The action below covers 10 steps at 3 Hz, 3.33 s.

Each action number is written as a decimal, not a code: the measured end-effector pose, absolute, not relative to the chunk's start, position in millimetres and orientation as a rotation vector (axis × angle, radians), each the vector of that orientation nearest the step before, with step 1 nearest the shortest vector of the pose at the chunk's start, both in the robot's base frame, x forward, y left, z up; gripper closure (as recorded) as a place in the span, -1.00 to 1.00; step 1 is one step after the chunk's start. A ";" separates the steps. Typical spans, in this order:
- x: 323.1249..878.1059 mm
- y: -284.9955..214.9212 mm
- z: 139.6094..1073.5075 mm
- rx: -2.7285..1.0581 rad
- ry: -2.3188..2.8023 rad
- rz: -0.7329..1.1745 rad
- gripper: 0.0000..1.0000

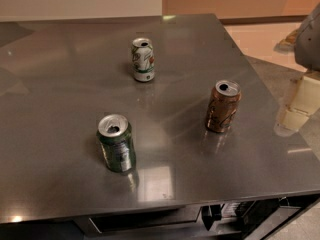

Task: Pick orange can

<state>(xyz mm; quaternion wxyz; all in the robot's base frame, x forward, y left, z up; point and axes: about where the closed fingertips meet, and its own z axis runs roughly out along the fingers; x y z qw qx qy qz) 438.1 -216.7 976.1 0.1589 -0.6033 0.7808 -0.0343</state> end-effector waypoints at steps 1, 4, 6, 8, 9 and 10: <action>438.1 -216.7 976.1 -1.725 2.232 -0.098 -1.00; 481.8 -204.6 943.4 -1.687 2.192 0.013 -1.00; 508.8 -182.5 915.8 -1.680 2.148 0.136 -1.00; 510.3 -156.8 904.4 -1.720 2.104 0.259 -0.66; 508.9 -153.9 901.7 -1.726 2.102 0.287 -0.20; 508.0 -152.9 906.3 -1.732 2.098 0.297 0.27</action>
Offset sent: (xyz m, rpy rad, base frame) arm 0.0156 -0.0001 -0.0088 0.0384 0.0018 -0.0073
